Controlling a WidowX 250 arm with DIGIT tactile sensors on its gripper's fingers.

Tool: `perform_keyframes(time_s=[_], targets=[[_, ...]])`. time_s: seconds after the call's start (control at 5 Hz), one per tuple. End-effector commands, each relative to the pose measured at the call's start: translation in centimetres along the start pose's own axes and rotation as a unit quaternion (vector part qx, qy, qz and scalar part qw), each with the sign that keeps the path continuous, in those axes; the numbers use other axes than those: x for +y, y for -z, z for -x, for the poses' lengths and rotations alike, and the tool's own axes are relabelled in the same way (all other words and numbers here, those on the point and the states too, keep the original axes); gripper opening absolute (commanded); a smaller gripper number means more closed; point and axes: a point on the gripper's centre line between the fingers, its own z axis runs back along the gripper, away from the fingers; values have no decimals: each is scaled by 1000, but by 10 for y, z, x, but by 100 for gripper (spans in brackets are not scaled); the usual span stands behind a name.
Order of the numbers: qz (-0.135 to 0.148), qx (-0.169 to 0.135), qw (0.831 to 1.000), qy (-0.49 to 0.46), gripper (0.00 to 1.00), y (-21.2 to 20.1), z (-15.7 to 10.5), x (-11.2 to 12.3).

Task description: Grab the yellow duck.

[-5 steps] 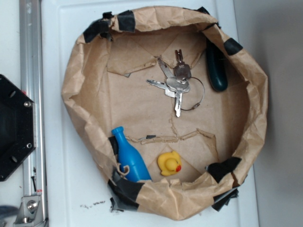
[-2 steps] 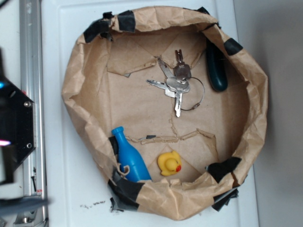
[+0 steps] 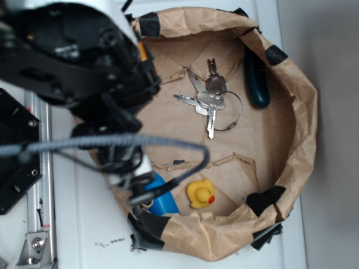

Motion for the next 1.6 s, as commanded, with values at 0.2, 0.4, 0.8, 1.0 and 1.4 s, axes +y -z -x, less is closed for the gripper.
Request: perform_keyframes(time_s=[0.2, 0.4, 0.8, 1.0, 1.4], targets=[[-2, -5, 999, -52, 100, 91, -32, -21], [0, 22, 1000, -17, 100, 118, -32, -36], [58, 22, 998, 27, 100, 119, -25, -69], [46, 42, 996, 57, 100, 132, -17, -76], [3, 86, 987, 136, 100, 168, 21, -73]])
